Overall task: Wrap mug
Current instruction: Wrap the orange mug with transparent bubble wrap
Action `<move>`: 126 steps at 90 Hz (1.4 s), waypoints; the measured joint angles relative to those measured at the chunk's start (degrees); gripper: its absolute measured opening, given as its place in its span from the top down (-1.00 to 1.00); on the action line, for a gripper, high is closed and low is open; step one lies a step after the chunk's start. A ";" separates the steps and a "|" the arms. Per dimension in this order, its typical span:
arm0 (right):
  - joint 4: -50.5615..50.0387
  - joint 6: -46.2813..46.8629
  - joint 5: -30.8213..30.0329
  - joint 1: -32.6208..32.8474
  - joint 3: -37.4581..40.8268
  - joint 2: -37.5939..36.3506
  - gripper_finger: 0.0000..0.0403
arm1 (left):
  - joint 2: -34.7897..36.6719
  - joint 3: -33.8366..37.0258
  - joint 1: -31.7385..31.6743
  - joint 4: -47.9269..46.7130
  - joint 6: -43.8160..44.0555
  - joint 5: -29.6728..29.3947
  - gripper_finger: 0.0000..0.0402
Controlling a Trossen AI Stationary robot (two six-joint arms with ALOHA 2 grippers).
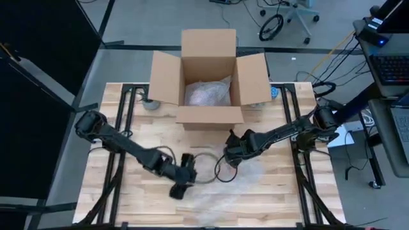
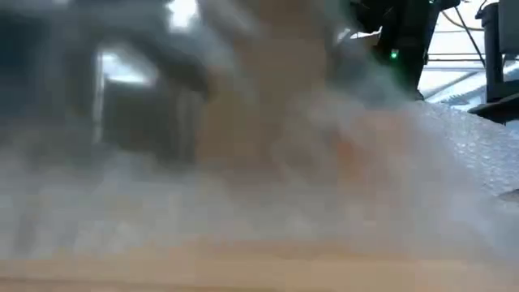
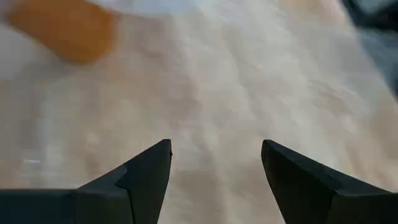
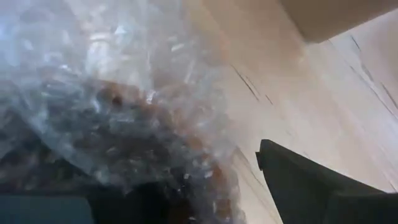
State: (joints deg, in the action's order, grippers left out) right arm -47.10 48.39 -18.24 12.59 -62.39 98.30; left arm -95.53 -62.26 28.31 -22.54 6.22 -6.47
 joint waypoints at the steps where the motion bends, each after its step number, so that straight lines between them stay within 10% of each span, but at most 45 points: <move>1: 0.03 -0.01 0.03 -0.01 0.00 0.00 -0.04 | -0.10 0.00 0.36 -0.74 0.00 0.13 -0.18; 46: 1.18 -1.13 0.04 0.03 0.00 0.02 -0.04 | -10.93 -0.17 7.50 -6.34 -9.69 -0.81 -0.15; 79: 1.78 -1.37 -0.08 0.03 0.00 0.02 -0.04 | -13.47 -0.22 6.77 -0.93 -9.11 -4.08 0.92; 126: -1.79 -2.03 4.99 2.18 -6.25 0.04 -0.04 | -5.14 0.11 8.54 -4.57 -2.21 -4.95 1.00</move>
State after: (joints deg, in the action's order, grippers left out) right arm -48.88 46.37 -13.26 14.78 -68.64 98.35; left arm -100.68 -62.15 36.86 -27.12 4.01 -11.42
